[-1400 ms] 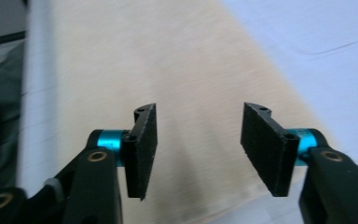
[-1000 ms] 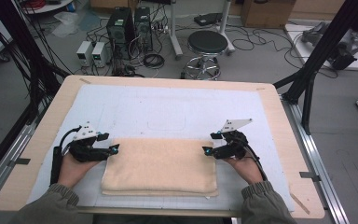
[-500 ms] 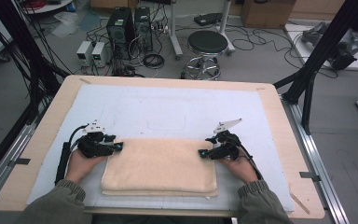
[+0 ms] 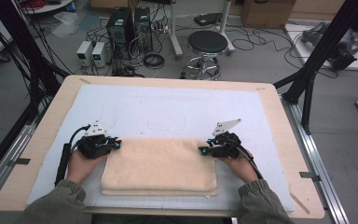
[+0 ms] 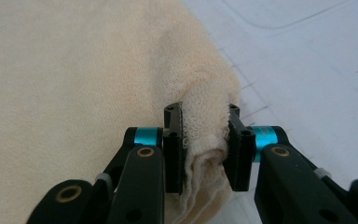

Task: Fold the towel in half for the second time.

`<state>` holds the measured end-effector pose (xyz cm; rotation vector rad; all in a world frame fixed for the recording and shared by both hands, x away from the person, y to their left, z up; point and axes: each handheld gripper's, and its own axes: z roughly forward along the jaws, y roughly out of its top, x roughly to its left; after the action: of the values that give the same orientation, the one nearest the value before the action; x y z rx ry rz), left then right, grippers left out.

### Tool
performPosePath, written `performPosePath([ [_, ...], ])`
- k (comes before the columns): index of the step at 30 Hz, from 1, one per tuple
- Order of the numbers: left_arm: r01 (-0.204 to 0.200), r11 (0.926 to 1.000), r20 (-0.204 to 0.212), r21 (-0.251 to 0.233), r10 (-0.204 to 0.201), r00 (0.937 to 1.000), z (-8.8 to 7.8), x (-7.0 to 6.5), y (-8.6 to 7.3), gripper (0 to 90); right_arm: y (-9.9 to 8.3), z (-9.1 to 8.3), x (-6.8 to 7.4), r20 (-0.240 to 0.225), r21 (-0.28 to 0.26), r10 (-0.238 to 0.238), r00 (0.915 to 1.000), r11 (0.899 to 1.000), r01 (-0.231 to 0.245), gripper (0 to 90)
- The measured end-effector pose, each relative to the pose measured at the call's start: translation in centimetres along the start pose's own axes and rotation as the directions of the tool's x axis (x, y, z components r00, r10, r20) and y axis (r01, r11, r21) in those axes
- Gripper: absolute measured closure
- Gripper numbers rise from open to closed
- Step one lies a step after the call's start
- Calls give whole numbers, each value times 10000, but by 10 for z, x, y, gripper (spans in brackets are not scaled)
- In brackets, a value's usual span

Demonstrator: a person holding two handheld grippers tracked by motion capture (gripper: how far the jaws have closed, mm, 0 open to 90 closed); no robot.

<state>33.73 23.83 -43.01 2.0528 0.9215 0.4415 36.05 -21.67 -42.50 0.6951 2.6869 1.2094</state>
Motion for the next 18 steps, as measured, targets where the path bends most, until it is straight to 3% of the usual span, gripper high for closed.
performPosePath([
  [3,-37,9998,-304,-213,31,9995,-5,0,6,799,7,-6,0,204,-208,-140,9997,9997,144,737],
  [9,-104,9972,-755,-747,47,9971,-11,3,34,802,24,-14,-4,721,-351,-282,9970,9989,308,738],
  [18,-81,9951,-1314,-987,-49,9913,-6,21,84,803,58,-32,-31,1449,-798,36,9894,9968,81,741],
])
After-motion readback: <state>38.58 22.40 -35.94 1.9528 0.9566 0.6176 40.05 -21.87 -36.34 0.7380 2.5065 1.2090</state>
